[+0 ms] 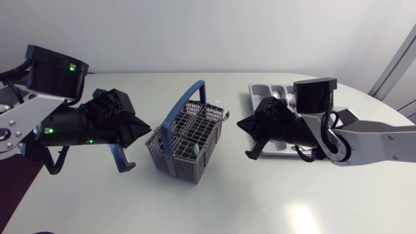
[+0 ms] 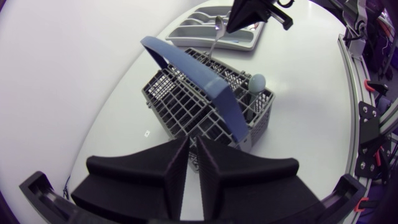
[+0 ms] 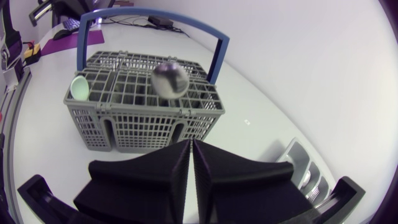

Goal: Unload the cutlery basket into the drawer organizer.

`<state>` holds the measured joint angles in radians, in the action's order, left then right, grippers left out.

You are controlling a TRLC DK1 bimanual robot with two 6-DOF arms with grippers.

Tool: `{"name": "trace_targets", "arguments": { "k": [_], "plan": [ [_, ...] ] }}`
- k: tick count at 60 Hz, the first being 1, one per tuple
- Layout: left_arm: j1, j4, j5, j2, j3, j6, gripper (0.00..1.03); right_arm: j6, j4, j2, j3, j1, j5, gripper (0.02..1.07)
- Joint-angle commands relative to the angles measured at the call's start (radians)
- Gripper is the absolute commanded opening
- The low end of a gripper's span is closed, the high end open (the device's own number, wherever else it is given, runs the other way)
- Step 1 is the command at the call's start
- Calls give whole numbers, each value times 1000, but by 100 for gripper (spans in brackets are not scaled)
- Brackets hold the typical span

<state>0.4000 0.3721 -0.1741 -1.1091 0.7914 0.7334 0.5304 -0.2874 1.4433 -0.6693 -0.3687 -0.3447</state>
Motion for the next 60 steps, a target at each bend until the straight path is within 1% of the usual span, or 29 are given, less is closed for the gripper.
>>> {"name": "trace_targets", "arguments": {
  "k": [1,2,5,6,9,11,15,19,27,29,33,39,47,52,55,60],
  "plan": [
    [49,5,22,40,-27,-28,7,-33,-1,6,-49,2,-11,28],
    [57,7,31,45,-27,-29,7,-33,1,2,-50,-3,-11,37],
    [69,11,38,52,-24,-37,7,-30,11,-8,-55,-13,-11,57],
    [71,13,39,54,-21,-40,7,-30,21,-9,-58,-16,-11,60],
    [72,19,41,55,-15,-43,7,-10,54,-20,-65,-32,-11,65],
    [72,24,41,58,-11,-43,7,11,65,-37,-62,-38,-11,66],
    [65,36,42,63,-1,-43,7,77,94,-78,-52,-49,-8,70],
    [60,42,41,72,0,-40,7,166,188,-103,-76,-49,-8,76],
    [65,48,41,88,-11,-29,7,327,332,-156,-125,-45,-5,77],
    [65,48,41,88,-11,-29,7,367,364,-167,-136,-47,-4,80],
    [69,48,41,88,-14,-28,7,454,406,-179,-158,-58,15,81],
    [80,48,41,88,-15,-23,7,557,507,-172,-227,-93,49,81],
    [86,48,38,81,-15,-17,7,700,524,-159,-251,-161,139,81],
    [89,51,33,81,-20,-11,8,793,554,-136,-273,-185,191,81],
    [92,54,31,81,-23,-3,8,853,587,-119,-289,-191,205,81],
    [92,54,30,81,-21,6,8,930,607,-106,-305,-196,231,81]
  ]
}}
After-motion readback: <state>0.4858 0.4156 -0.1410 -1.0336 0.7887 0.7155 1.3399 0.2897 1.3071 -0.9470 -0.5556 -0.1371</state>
